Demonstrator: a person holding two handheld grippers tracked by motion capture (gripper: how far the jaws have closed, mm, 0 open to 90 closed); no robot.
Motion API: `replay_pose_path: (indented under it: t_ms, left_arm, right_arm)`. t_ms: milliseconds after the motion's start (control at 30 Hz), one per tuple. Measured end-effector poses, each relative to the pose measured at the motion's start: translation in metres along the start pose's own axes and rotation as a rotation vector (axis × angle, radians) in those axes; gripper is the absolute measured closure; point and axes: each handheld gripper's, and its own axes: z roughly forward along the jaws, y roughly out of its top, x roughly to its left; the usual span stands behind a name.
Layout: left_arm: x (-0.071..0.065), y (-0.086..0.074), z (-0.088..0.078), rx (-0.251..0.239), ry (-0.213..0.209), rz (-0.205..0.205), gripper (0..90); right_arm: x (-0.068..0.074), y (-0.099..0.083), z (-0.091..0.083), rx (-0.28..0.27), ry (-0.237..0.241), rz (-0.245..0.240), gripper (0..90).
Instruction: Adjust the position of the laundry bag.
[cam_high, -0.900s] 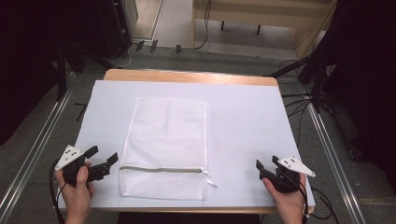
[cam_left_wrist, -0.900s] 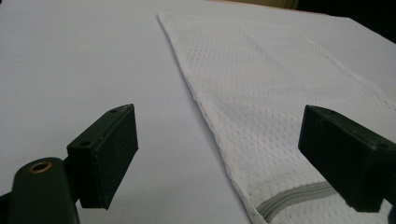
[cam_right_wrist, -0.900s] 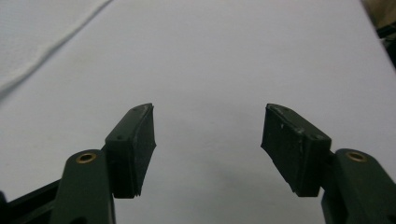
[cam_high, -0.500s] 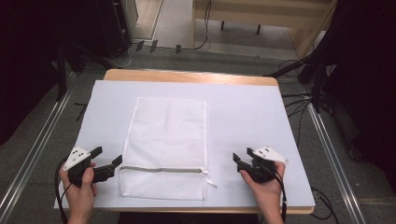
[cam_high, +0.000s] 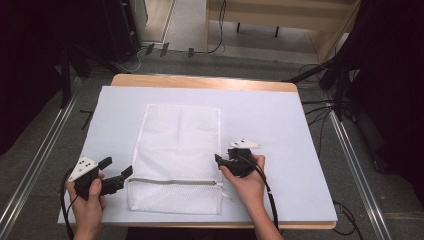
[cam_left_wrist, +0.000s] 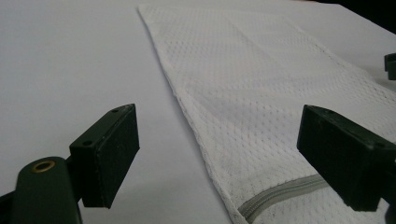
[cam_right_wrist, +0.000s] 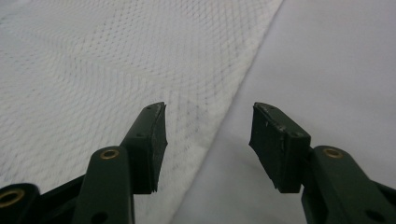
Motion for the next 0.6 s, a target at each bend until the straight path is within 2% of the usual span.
replay_pose_path:
  t_ms: [67, 133, 200, 267, 367, 467, 533, 567, 600]
  left_arm:
    - [0.001, 0.0, 0.0, 0.0, -0.001, -0.006, 12.7]
    - [0.001, 0.0, 0.0, 0.001, -0.004, -0.008, 12.8]
    - [0.001, 0.0, 0.001, 0.004, -0.002, -0.009, 12.8]
    - [0.001, 0.0, 0.001, 0.008, 0.002, -0.009, 12.9]
    - [0.001, 0.0, 0.002, 0.011, 0.001, -0.01, 12.9]
    - [0.0, 0.0, 0.003, 0.014, 0.004, -0.011, 12.9]
    - [-0.001, 0.0, 0.003, 0.019, 0.001, -0.003, 12.9]
    - [-0.001, 0.0, 0.004, 0.02, -0.003, -0.003, 12.9]
    - [-0.002, 0.0, 0.004, 0.021, -0.002, -0.002, 12.9]
  right_arm:
    - [0.003, 0.003, 0.006, 0.009, -0.019, 0.017, 49.0]
    - [0.004, 0.005, 0.012, 0.009, -0.017, 0.035, 50.2]
    - [0.009, 0.005, 0.018, 0.022, -0.012, 0.027, 51.4]
    - [0.014, 0.003, 0.023, 0.041, -0.039, 0.014, 53.0]
    - [0.021, 0.0, 0.024, 0.026, -0.117, 0.0, 62.2]
    - [0.028, -0.003, 0.025, 0.003, -0.179, -0.004, 67.4]
    - [0.031, -0.003, 0.025, 0.002, -0.188, -0.005, 77.6]
    - [0.032, -0.003, 0.025, 0.005, -0.18, -0.006, 87.0]
    - [0.032, -0.003, 0.025, 0.008, -0.164, -0.021, 90.0]
